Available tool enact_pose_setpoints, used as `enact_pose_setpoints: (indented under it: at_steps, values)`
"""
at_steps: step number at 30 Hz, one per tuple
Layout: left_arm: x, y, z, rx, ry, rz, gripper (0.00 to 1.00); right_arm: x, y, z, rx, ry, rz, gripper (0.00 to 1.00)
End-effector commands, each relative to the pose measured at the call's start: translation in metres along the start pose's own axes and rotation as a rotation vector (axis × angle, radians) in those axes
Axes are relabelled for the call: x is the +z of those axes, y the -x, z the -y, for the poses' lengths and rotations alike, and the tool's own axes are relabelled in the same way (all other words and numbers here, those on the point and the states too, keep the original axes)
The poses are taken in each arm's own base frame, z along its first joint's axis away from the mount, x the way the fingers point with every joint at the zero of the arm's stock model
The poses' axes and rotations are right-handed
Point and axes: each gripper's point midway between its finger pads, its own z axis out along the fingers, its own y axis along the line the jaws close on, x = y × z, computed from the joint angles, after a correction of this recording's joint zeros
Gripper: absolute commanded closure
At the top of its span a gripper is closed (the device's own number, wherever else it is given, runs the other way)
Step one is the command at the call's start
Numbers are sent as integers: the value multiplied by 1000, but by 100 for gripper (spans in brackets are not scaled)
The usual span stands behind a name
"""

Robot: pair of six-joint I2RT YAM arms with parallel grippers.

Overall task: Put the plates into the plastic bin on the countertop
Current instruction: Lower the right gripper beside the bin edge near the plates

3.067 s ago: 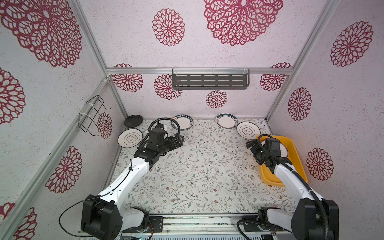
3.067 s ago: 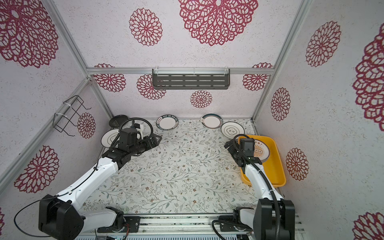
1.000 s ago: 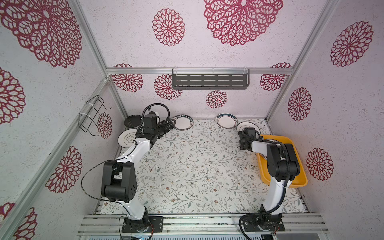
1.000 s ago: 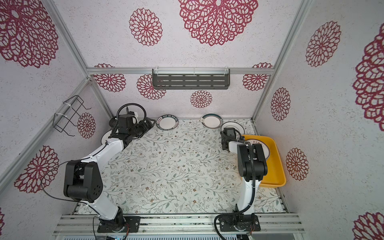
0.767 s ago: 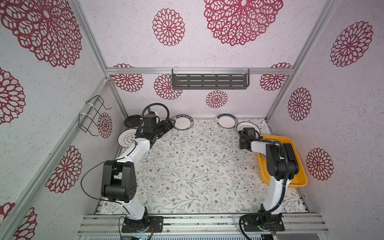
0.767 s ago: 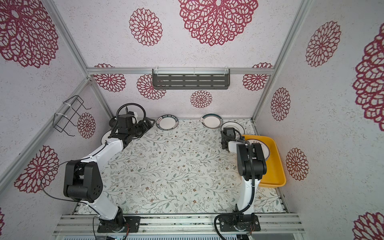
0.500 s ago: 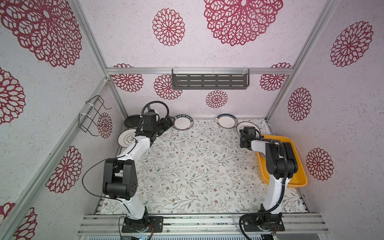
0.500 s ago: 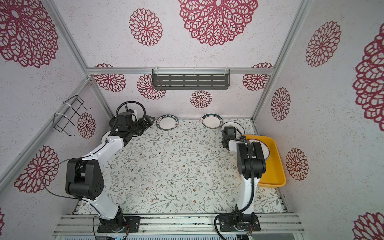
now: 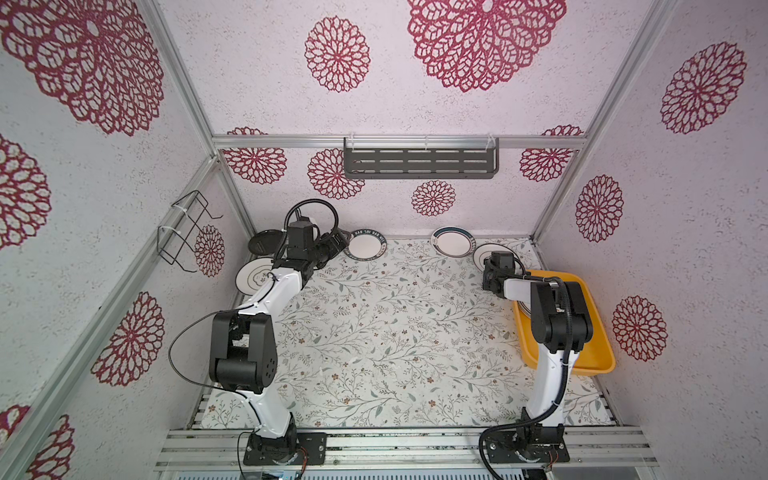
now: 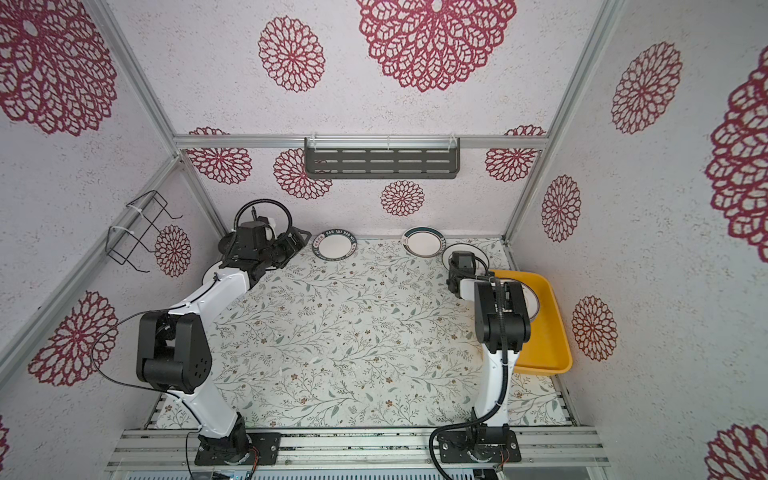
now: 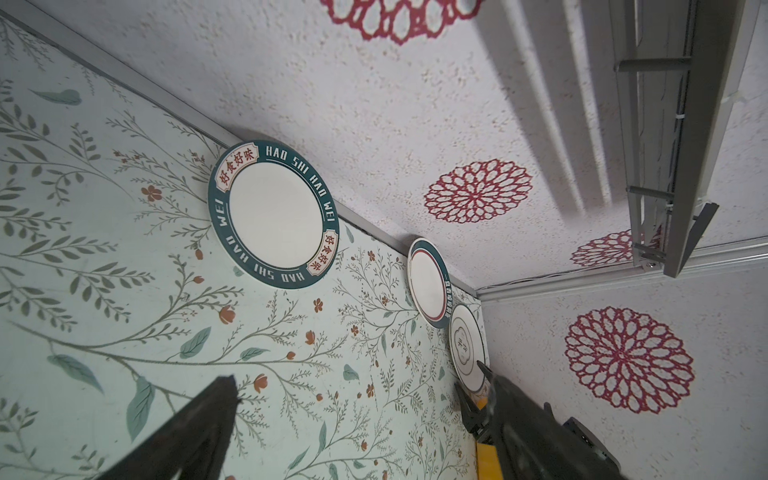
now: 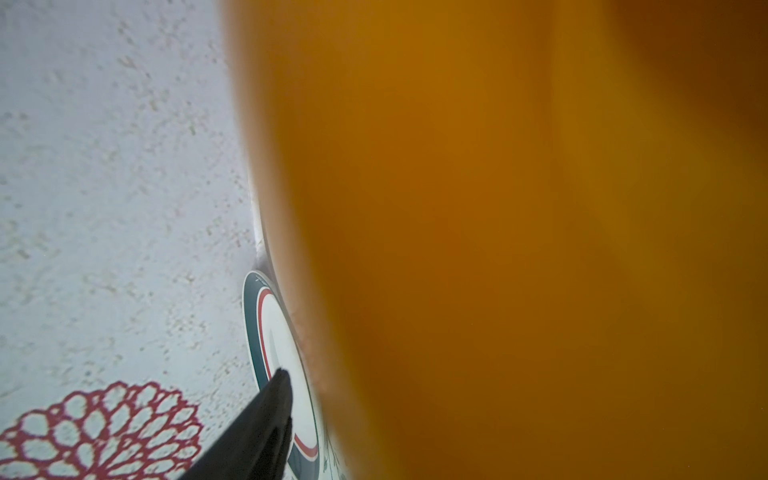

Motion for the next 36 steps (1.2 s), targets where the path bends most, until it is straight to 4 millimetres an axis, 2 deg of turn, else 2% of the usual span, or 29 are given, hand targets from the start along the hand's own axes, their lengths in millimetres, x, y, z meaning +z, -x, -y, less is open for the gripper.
enact_pose_setpoints:
  at_steps: [1, 11, 18, 30, 36]
  values:
    - [3, 10, 1, -6, -6, 19, 3, 11, -3, 43, 37, -124, -10, 34]
    - [6, 12, 1, -23, -7, 24, 3, 14, -3, 57, 76, -141, -17, 42]
    - [5, 13, 1, -31, -10, 36, 3, 14, -2, 58, 95, -140, -17, 51]
    - [-3, 14, -1, -31, 0, 61, 3, 11, -2, 49, 142, -115, -14, 73]
    - [-16, 21, -4, -11, 26, 102, 3, 8, -2, 41, 135, -94, -20, 89]
